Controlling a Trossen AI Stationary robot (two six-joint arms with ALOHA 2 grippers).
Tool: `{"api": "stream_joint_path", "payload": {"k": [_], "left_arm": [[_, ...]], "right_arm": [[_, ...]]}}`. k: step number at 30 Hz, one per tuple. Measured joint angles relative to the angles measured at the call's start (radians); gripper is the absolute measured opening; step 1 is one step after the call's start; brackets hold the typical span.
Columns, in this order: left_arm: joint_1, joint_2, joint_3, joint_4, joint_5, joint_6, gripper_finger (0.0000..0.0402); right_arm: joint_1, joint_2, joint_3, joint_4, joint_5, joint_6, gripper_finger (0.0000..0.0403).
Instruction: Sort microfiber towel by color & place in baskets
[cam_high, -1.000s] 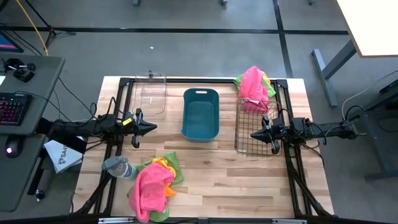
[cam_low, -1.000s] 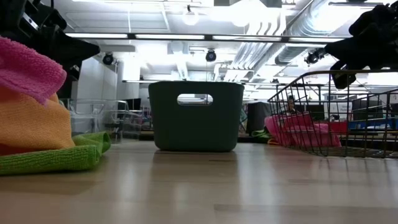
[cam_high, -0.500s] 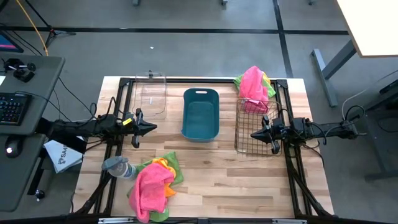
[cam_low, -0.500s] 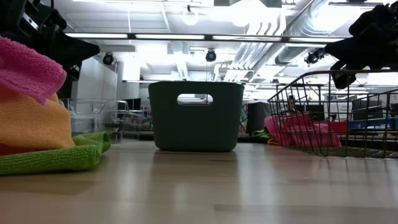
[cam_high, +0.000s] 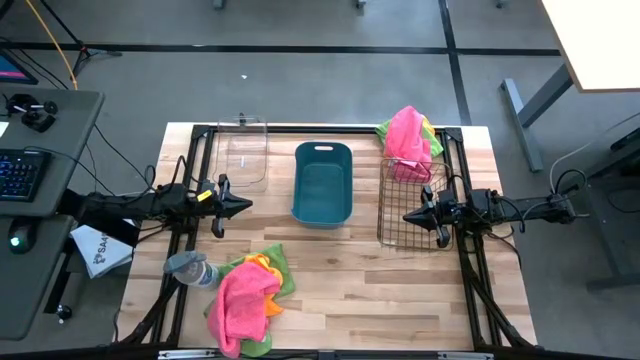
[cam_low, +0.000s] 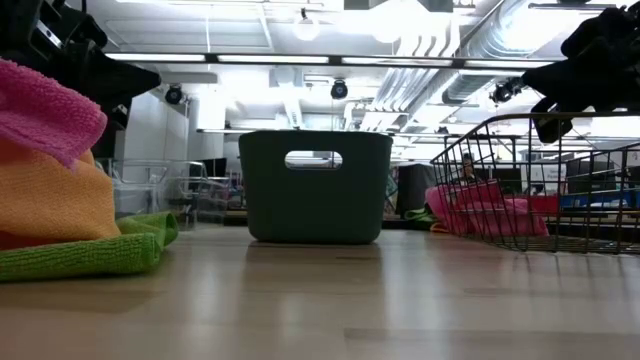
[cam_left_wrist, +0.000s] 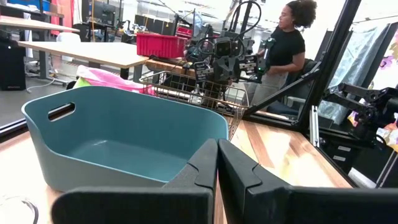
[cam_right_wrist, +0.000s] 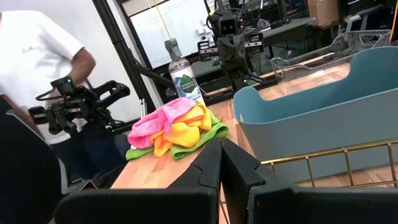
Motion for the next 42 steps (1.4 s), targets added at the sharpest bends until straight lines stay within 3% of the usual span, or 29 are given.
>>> {"api": "stream_joint_path", "payload": {"k": [39,42], "left_arm": [[0.0,0.0,0.0,0.0,-0.001,0.0,0.0],[0.0,0.0,0.0,0.04,-0.035,0.012,0.0]], "right_arm": [[0.0,0.0,0.0,0.0,0.0,0.0,0.0],[0.0,0.0,0.0,0.0,0.0,0.0,0.0]]}}
